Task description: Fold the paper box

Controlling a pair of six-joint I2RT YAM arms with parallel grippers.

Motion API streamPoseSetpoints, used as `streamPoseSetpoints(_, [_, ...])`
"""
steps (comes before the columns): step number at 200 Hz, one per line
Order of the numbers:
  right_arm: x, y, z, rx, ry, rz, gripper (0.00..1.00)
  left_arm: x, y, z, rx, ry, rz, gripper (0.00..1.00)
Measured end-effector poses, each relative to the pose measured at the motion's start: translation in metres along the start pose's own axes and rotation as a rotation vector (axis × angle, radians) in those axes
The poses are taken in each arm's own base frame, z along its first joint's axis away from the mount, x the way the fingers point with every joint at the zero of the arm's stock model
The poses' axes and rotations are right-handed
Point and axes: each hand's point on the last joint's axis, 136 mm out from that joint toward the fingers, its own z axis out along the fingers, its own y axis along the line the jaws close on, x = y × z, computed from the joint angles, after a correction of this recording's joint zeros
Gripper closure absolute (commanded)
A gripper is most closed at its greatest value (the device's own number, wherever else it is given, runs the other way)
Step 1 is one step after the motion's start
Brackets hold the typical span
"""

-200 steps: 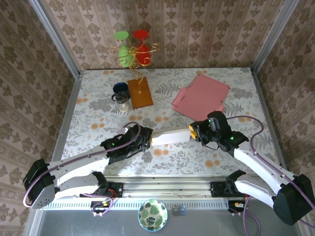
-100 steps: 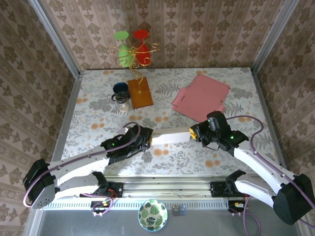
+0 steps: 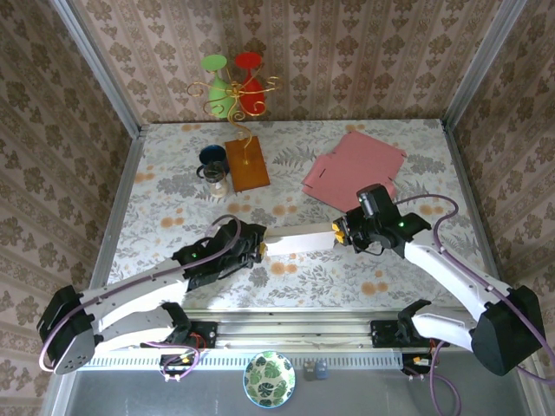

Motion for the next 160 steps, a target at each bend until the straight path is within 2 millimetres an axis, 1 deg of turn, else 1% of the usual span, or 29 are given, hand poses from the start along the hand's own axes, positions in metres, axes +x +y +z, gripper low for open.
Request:
streamPoseSetpoints(15, [0.000, -0.001, 0.000, 0.004, 0.001, 0.002, 0.79, -0.003, 0.000, 0.000, -0.001, 0.003, -0.008, 0.52])
streamPoseSetpoints(32, [0.000, -0.001, 0.000, 0.006, 0.002, 0.005, 0.79, -0.004, -0.001, -0.001, -0.001, 0.012, -0.004, 0.52])
streamPoseSetpoints(74, [0.001, -0.001, 0.000, 0.006, 0.003, 0.006, 0.79, 0.000, -0.002, -0.001, -0.009, 0.054, 0.018, 0.60])
streamPoseSetpoints(128, [0.001, -0.001, 0.001, 0.009, 0.004, 0.010, 0.79, 0.008, 0.000, 0.000, -0.025, 0.105, 0.028, 0.64])
streamPoseSetpoints(160, [0.000, -0.001, 0.001, 0.009, 0.003, 0.013, 0.79, 0.008, 0.004, 0.001, -0.027, 0.110, 0.027, 0.64])
